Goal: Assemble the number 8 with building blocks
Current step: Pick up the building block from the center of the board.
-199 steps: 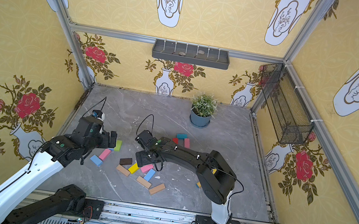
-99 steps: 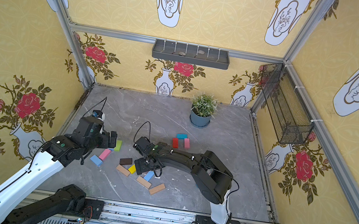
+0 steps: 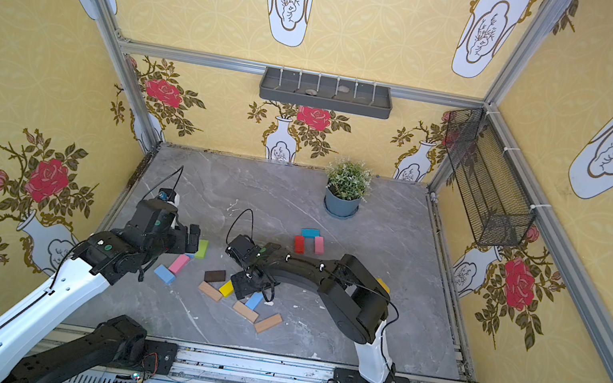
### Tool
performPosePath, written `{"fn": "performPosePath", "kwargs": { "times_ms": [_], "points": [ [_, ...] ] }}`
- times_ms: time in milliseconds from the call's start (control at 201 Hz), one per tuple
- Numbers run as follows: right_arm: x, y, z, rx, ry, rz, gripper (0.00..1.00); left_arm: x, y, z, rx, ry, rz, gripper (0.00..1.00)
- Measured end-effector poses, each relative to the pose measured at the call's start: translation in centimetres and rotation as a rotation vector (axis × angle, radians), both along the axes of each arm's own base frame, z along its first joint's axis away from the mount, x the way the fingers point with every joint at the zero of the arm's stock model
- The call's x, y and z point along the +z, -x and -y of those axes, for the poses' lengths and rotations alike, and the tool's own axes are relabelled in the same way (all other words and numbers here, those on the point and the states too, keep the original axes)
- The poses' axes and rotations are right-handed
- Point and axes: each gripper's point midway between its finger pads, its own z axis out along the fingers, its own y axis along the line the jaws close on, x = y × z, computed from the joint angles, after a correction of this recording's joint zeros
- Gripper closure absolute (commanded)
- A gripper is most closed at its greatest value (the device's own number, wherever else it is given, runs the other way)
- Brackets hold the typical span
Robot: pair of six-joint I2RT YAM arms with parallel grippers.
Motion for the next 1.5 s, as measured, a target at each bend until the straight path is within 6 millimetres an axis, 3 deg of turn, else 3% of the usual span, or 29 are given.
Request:
{"fn": "performPosePath", "kwargs": {
  "times_ms": [478,797,1035,1235,1498],
  "points": [
    [-0.3,-0.2,-0.3,0.028,0.038,0.043,0.26,0.0,0.0,0.0,0.000,0.000,-0.001,0.00],
    [-0.4,-0.2,-0.1,0.035,0.061,0.060,0.41,0.0,0.0,0.0,0.000,0.000,-0.001,0.00],
    [2.2,-0.8,0.3,0.006,0.012,0.101,0.49,0.0,0.0,0.0,-0.001,0.000,-0.002,0.00],
    [4.4,-3.4,3.2,-0.107,-0.026,0.116,0.50,0.0,0.0,0.0,-0.001,0.001,-0.002,0.00],
    [4.0,-6.6,9.3,-0.285,0.008,0.095,0.50,-0.1,0.0,0.1,-0.003,0.002,-0.003,0.00]
  ]
}}
